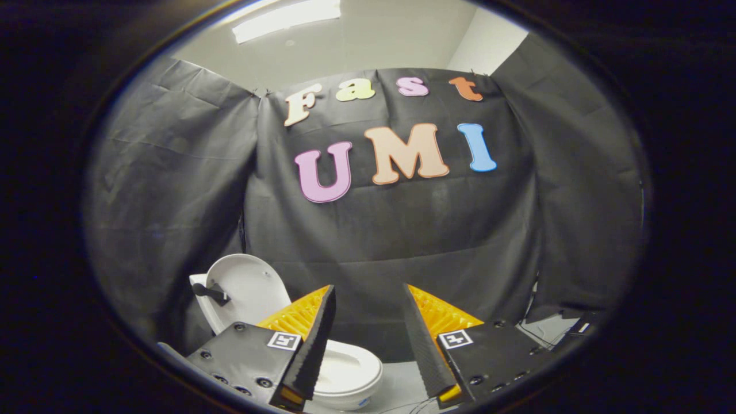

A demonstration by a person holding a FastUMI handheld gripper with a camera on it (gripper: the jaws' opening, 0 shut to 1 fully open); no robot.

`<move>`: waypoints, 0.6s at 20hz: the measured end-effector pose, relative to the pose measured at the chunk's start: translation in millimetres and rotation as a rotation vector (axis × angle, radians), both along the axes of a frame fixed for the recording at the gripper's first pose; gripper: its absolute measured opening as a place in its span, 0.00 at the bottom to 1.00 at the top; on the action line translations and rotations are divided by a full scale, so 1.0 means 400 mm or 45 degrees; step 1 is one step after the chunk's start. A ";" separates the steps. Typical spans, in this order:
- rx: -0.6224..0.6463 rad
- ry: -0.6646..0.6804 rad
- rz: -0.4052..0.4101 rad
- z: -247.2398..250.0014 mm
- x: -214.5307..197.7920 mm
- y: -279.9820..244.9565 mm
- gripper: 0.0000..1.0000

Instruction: Open the toilet lid.

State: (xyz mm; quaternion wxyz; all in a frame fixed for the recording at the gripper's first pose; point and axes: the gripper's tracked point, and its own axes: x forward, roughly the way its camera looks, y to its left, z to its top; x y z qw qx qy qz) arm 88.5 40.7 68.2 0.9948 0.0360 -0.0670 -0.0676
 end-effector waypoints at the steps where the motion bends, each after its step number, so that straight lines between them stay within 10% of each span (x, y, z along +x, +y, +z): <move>1: 0.004 0.003 0.007 -0.011 -0.001 -0.008 0.72; 12: 0.048 0.147 0.086 -0.134 -0.031 -0.121 0.74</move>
